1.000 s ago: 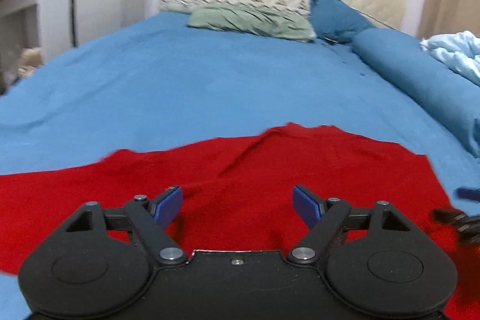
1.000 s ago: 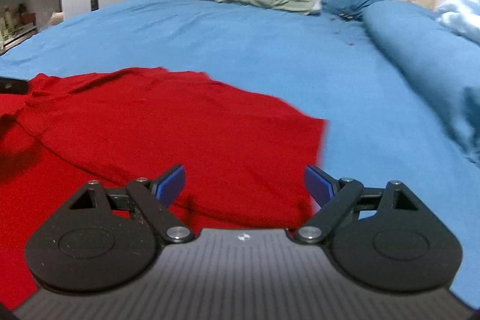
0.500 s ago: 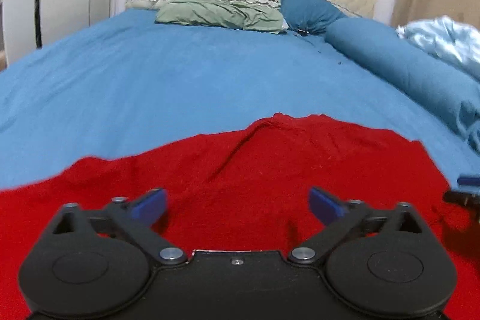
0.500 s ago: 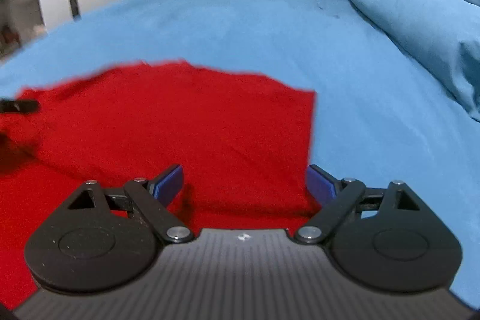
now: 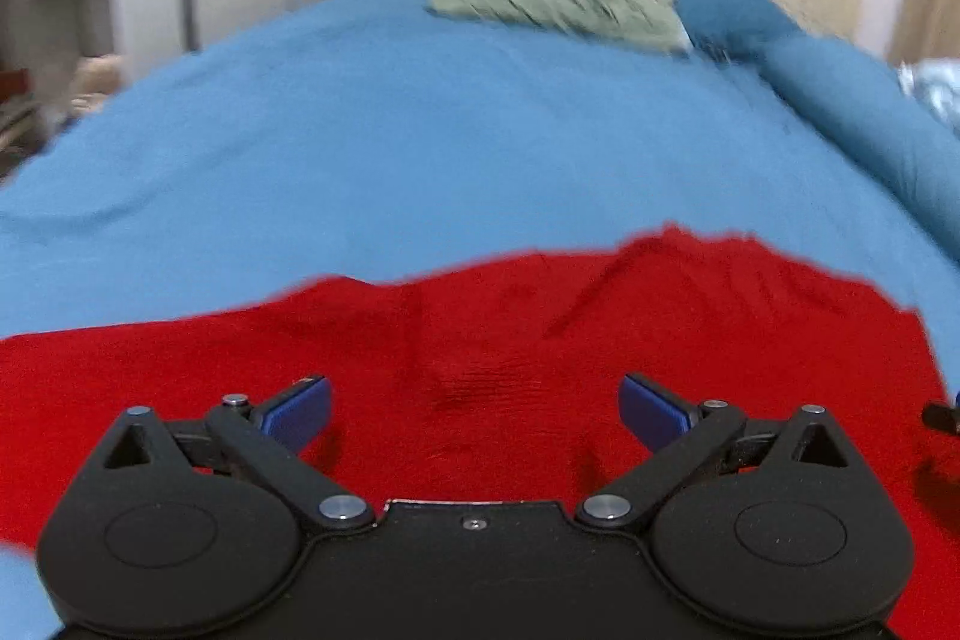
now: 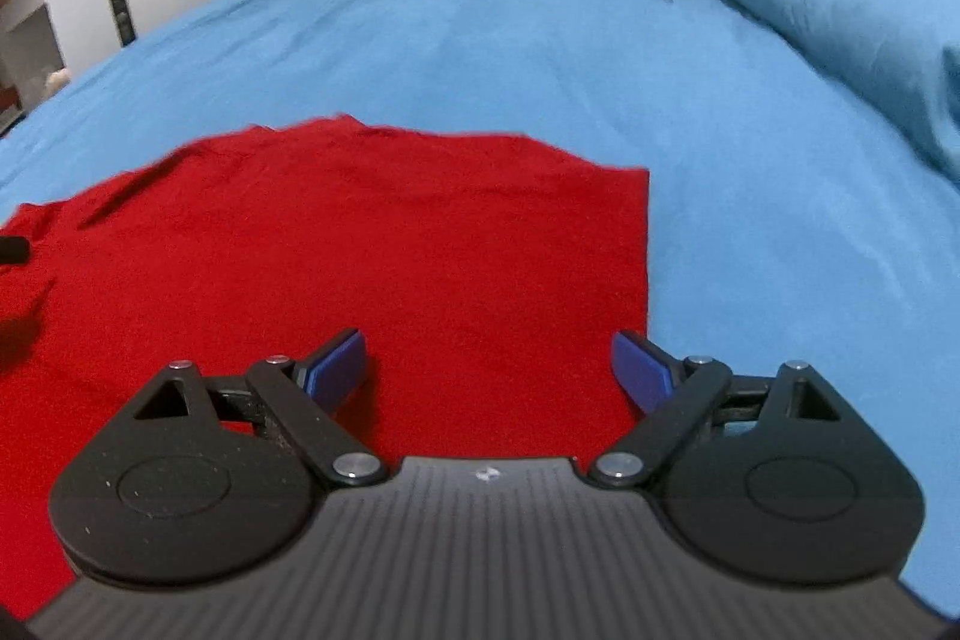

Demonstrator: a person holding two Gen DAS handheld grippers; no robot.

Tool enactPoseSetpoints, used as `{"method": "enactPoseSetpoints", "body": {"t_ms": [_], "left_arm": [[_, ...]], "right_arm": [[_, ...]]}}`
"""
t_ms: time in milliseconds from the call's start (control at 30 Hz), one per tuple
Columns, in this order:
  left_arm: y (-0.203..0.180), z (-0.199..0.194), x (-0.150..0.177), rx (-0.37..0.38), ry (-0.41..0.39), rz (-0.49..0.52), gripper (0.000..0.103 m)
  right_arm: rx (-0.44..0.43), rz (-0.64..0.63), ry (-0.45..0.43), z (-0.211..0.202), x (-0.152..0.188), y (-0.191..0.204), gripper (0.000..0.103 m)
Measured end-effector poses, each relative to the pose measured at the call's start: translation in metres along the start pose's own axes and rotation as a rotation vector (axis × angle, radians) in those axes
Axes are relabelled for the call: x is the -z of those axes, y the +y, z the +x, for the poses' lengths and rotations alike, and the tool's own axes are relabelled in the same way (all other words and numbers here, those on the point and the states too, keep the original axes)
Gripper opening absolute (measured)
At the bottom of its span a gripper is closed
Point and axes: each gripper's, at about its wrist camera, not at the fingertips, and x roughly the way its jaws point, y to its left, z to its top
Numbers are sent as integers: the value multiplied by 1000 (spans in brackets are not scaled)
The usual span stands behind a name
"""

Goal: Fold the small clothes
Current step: 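Grasp the other sleeve with the left tool and fold it across the body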

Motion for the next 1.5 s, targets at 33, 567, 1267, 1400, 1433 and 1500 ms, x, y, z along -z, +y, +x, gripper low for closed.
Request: {"method": "enactPoseSetpoints", "body": {"t_ms": [33, 567, 1267, 1400, 1433, 1500], "left_arm": [[6, -17, 0, -25, -16, -24, 103], [200, -79, 13, -362, -99, -548, 103], [264, -41, 45, -475, -63, -673, 10], [249, -53, 31, -468, -113, -615, 6], [243, -56, 26, -464, -129, -593, 6], [229, -61, 15, -452, -157, -550, 6]], "right_arm": [[-22, 4, -16, -13, -1, 1, 103], [-200, -64, -62, -70, -34, 115, 103], [-255, -58, 2, -41, -13, 176, 103], [-260, -12, -1, -45, -14, 165, 103], [-259, -6, -4, -47, -15, 162, 103], [-256, -1, -11, -52, -17, 157, 103]]}}
